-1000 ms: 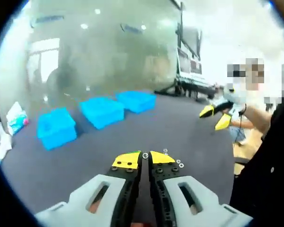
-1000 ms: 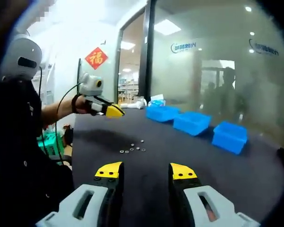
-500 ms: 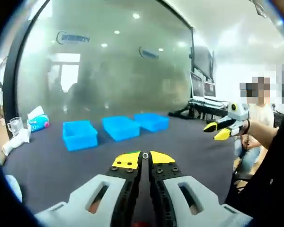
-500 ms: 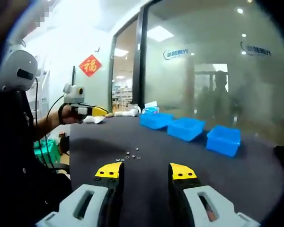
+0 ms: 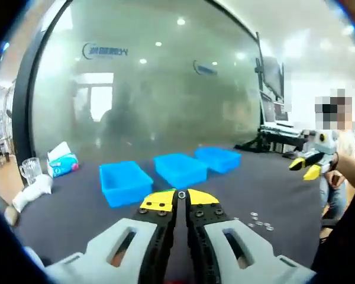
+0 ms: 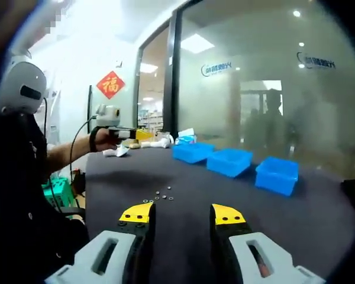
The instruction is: Sort the screws, nuts, and washers into the corresponding bins
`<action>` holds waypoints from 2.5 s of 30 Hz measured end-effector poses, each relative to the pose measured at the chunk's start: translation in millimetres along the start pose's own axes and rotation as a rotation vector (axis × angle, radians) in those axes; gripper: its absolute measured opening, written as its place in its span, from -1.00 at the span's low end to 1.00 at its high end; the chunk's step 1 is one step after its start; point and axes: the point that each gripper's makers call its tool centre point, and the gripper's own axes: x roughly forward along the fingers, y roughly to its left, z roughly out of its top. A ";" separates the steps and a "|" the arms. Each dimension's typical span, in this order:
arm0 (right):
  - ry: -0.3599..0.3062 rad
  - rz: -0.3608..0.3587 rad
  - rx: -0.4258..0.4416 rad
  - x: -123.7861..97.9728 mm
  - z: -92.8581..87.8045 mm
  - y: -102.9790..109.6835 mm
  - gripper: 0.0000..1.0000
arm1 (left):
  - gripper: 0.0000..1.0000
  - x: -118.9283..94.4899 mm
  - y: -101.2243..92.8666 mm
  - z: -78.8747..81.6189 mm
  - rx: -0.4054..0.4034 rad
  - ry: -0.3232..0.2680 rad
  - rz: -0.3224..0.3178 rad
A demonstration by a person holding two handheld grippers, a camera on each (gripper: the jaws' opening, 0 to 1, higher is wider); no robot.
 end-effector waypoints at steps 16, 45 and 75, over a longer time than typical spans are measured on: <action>0.009 -0.015 0.022 -0.4 -6.2 -2.0 -0.36 | -0.95 113.4 74.4 1.7 0.004 0.119 0.081; 0.012 -0.031 0.036 -4.5 -8.4 -1.8 -0.36 | -0.38 138.8 89.9 -26.7 -0.008 0.213 0.110; 0.005 0.006 0.029 4.3 -5.7 8.5 -0.36 | -0.28 -16.1 -36.3 -43.3 -0.014 0.086 -0.069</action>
